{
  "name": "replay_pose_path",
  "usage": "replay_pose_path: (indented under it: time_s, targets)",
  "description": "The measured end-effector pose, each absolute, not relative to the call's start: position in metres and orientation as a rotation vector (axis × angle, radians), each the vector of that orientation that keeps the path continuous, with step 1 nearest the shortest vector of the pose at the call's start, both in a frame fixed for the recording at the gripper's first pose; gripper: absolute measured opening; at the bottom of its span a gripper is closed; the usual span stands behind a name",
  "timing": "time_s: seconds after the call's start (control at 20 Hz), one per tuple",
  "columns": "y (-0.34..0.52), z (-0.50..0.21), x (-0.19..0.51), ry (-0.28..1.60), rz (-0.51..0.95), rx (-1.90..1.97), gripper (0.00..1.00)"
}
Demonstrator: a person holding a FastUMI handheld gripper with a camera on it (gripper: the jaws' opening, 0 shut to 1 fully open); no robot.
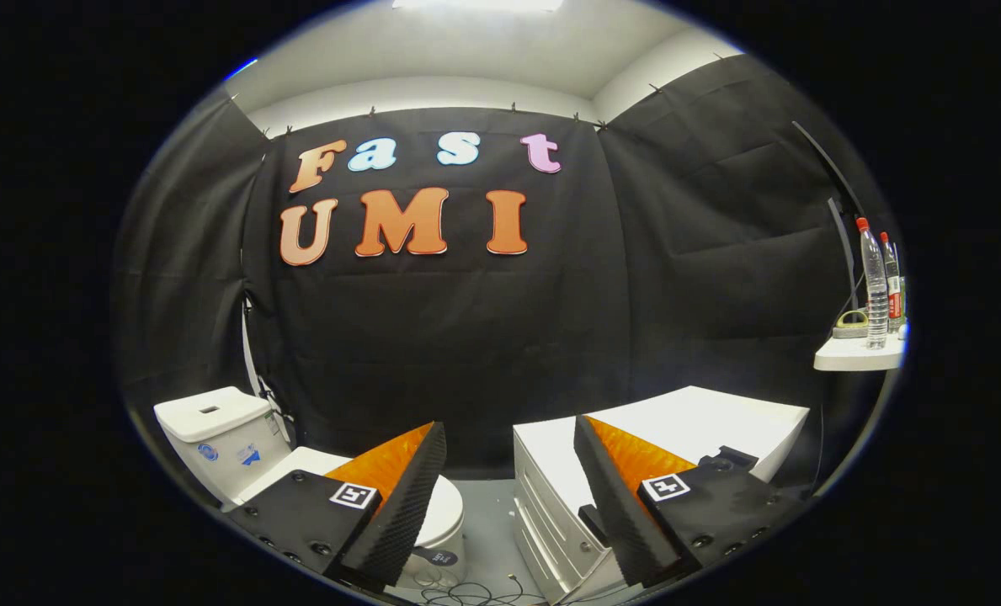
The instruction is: Open the toilet lid.
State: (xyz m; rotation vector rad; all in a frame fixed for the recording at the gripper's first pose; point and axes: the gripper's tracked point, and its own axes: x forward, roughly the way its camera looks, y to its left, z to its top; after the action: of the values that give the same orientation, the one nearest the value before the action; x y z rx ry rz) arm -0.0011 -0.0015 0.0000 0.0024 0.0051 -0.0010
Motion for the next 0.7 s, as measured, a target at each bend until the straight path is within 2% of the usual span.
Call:
replay_pose_path:
  time_s: [0.7]
  targets:
    - [0.0040,-0.0100,-0.0039,0.044,0.015,0.018,0.99]
